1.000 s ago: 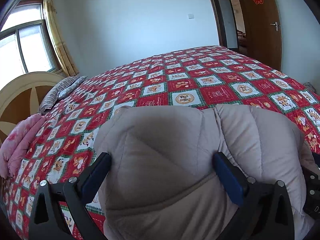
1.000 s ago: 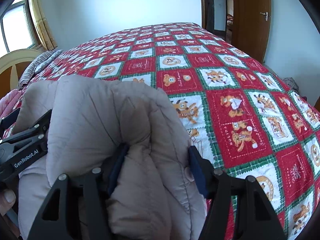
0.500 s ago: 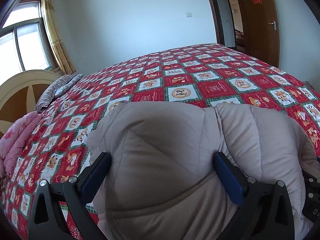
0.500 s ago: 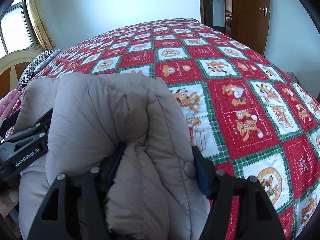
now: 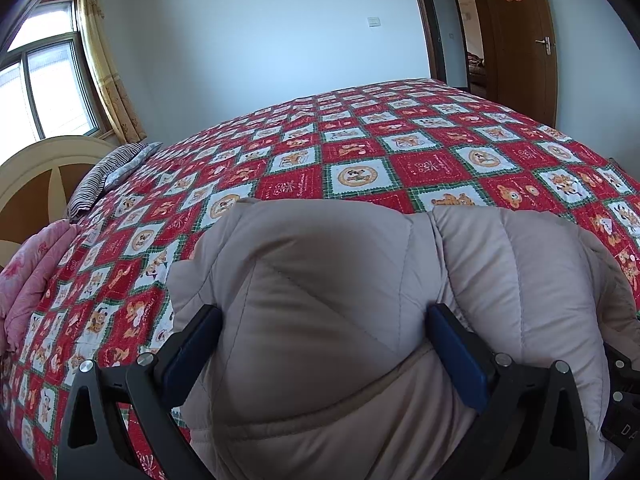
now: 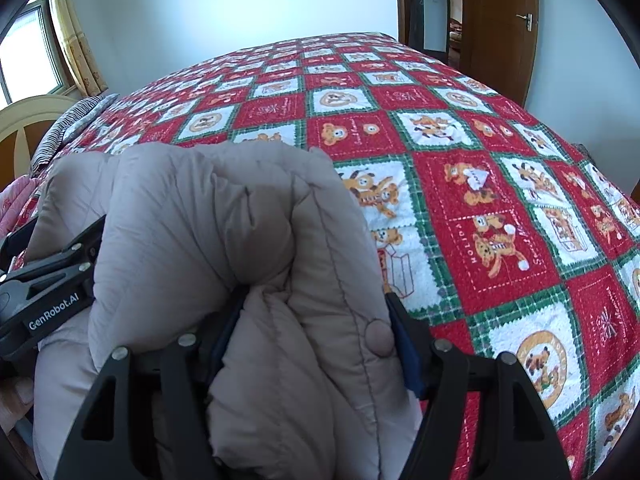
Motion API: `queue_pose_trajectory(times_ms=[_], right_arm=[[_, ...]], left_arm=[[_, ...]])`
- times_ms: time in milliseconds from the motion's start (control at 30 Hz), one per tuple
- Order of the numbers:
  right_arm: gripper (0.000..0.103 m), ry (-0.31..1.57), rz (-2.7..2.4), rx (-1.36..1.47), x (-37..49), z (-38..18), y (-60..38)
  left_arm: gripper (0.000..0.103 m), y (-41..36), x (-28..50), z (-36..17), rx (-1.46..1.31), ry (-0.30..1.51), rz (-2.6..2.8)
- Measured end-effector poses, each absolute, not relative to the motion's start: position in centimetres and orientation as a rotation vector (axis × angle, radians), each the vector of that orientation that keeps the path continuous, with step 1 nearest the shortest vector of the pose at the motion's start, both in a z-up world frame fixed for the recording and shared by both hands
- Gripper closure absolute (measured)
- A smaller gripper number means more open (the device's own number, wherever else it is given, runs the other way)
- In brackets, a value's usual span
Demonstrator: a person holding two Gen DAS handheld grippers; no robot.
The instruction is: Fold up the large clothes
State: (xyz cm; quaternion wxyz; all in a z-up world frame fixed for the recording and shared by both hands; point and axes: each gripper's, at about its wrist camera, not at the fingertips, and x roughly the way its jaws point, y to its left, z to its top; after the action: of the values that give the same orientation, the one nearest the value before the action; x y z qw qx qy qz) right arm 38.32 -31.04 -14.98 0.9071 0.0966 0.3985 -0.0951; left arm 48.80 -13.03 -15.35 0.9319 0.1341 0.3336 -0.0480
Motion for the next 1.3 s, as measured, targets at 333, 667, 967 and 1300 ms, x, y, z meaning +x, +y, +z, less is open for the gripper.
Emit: queue_pose_trajectory(times_ms=[333,667,967,1300], right_arm=[[0.033,0.822,-0.197,0.209,38.4,-15.2,-31.1],[0.033,0.824,-0.208,0.203,38.4,-15.3,-31.0],[0.033,0.84,-0.216,0.195,38.7,-15.4,-31.0],[0.031,0.856,-0.214,0.21,38.9,-15.6,-31.0]], left_arm=[[0.001,-13.1,49.1,-15.6,0.276,0.695,-0.109],[0.001,-13.4,49.7,-16.0,0.28,0.716,-0.124],[0.001,-13.4,50.2,-16.2,0.271,0.737,-0.138],[0.0,-13.5,50.5,-16.4,0.286,0.74,-0.136]])
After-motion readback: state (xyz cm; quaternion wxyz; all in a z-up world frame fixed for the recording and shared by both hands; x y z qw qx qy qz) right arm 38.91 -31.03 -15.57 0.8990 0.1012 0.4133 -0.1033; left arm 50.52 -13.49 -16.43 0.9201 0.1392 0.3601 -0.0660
